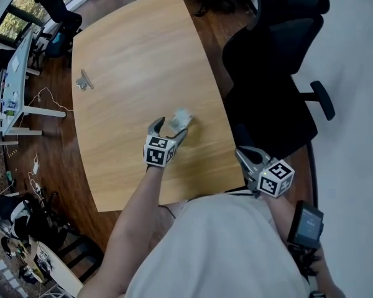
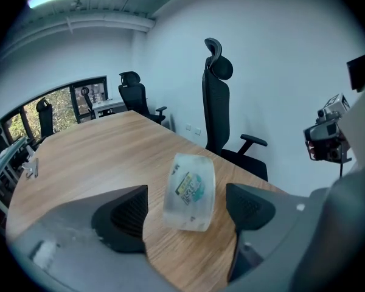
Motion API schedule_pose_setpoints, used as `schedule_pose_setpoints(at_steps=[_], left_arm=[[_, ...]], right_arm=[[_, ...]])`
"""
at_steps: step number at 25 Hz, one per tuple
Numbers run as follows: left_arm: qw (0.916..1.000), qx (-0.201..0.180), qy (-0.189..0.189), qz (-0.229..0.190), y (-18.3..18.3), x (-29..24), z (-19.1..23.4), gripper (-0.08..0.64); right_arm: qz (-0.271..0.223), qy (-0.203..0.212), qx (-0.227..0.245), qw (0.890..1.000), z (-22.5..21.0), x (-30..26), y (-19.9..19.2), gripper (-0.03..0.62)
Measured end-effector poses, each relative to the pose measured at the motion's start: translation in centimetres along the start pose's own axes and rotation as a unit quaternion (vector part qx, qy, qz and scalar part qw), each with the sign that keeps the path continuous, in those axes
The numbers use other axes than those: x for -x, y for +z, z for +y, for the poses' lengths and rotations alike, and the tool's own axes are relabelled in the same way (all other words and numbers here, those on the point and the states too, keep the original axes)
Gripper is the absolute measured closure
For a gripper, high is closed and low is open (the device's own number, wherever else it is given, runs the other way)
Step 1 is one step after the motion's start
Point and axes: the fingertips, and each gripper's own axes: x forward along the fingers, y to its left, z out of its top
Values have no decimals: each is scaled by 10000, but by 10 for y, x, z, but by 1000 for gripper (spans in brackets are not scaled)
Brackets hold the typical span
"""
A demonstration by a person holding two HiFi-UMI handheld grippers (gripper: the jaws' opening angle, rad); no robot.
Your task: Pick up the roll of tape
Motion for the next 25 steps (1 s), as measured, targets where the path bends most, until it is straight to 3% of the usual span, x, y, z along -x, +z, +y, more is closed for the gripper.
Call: schedule_pose_setpoints(at_steps=[14, 25], left_arm=[[9998, -175, -25, 133, -3, -19, -4, 290], [9994, -323, 97, -65, 7, -12, -4, 311]], right_arm=[[-37, -89, -124, 9999, -15, 4, 1, 586], [-65, -111, -140, 9998, -17, 5, 2, 586]])
